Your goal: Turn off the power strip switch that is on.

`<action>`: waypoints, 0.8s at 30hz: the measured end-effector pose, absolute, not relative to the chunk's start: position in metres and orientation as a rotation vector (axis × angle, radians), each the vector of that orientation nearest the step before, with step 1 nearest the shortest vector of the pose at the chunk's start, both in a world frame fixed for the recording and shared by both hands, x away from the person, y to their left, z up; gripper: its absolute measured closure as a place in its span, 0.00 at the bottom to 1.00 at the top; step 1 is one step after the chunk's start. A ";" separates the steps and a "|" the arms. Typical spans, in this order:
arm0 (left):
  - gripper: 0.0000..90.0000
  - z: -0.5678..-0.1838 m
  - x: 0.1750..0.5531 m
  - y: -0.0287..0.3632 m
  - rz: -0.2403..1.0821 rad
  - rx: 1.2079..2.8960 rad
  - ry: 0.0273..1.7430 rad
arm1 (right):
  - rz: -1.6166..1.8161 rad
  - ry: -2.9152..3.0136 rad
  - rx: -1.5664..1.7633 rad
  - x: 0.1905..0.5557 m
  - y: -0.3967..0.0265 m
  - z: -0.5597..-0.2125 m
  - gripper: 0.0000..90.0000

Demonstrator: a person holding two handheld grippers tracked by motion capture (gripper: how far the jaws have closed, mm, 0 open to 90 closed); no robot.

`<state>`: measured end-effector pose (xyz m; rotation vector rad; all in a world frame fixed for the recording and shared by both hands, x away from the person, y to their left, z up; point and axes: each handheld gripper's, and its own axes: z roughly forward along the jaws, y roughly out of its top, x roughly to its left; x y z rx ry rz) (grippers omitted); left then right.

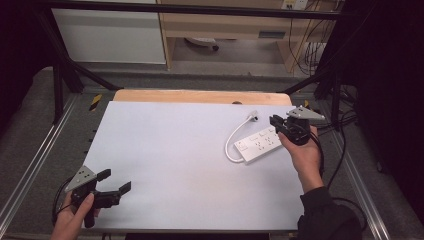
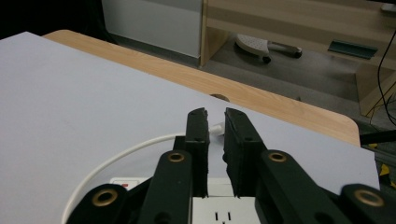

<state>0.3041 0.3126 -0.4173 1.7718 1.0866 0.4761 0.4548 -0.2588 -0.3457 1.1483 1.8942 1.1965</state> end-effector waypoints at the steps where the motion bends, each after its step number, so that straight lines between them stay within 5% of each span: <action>1: 0.07 -0.417 0.304 0.313 0.476 1.772 1.086 | 1.189 1.892 1.143 0.456 -0.259 -0.346 0.93; 24: 0.07 -0.417 0.304 0.313 0.477 1.772 1.085 | 1.133 1.937 1.148 0.482 -0.247 -0.359 1.00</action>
